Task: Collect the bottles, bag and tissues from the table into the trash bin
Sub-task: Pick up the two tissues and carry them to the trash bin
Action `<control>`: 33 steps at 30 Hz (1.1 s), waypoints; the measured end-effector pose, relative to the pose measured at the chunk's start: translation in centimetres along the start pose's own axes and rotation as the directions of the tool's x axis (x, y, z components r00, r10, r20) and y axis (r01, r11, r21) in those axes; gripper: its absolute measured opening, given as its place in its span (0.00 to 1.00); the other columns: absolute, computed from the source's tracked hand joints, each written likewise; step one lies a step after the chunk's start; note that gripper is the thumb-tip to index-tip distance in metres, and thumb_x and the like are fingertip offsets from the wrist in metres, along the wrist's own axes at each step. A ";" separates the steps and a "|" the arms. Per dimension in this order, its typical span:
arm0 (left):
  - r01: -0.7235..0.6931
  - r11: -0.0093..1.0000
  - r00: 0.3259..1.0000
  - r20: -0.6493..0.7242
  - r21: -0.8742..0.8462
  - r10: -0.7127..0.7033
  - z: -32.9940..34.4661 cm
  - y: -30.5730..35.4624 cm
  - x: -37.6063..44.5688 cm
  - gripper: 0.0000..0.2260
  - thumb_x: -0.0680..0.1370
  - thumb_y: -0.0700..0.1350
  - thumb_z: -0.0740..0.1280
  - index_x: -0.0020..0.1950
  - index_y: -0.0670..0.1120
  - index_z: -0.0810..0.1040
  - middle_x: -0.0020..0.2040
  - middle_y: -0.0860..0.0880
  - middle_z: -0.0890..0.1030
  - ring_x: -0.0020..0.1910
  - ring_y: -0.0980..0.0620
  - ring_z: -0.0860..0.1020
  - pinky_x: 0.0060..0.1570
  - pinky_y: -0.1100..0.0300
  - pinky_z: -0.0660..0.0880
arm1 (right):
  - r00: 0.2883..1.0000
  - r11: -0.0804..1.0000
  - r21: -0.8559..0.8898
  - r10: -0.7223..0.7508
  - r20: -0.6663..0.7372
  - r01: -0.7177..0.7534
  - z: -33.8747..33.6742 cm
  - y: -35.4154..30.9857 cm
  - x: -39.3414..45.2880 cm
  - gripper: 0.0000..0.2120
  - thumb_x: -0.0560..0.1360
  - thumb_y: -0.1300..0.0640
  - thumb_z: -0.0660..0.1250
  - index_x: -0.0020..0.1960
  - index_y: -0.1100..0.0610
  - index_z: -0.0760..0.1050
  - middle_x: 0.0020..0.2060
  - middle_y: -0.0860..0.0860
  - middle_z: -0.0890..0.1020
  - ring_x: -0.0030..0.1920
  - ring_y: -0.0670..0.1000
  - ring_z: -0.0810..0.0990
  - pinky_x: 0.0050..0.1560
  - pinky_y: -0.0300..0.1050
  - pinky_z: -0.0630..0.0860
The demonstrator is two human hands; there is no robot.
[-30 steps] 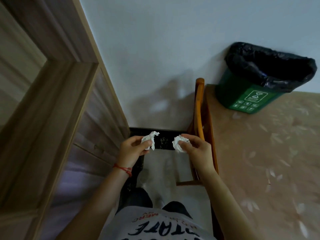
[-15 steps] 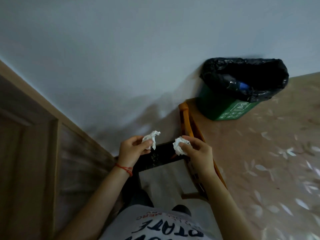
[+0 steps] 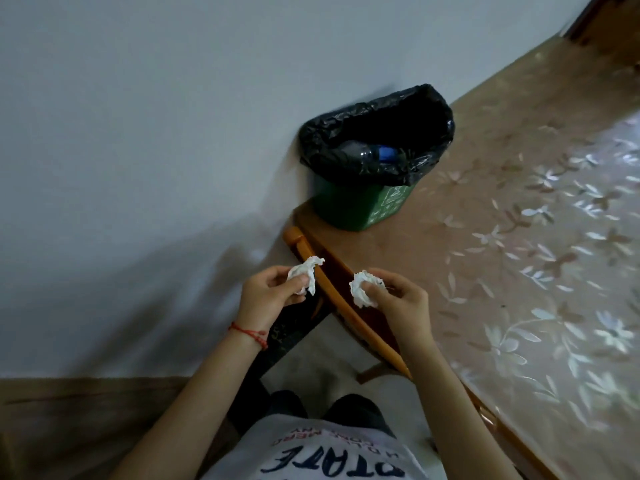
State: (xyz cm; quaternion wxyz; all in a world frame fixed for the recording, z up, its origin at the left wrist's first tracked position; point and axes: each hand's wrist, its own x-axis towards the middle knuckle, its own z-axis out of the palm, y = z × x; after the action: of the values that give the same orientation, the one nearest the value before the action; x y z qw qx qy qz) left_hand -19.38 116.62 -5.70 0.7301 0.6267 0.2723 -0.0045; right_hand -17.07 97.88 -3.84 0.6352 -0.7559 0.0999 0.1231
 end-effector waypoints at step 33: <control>-0.099 0.994 0.984 0.141 -0.055 0.106 6.1 10.7 9.5 0.02 0.70 0.38 0.71 0.41 0.44 0.81 0.35 0.47 0.82 0.34 0.54 0.80 0.31 0.66 0.77 | 0.968 0.975 0.110 -0.168 -0.188 0.191 -1.0 -10.5 10.9 0.08 0.69 0.62 0.71 0.46 0.51 0.81 0.39 0.52 0.84 0.42 0.51 0.83 0.48 0.47 0.81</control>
State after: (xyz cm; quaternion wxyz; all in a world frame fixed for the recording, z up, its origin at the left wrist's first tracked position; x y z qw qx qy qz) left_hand -5.19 116.51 0.68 0.7620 0.6201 0.1864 -0.0056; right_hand -3.39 98.79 2.73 0.6792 -0.7277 0.0949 -0.0093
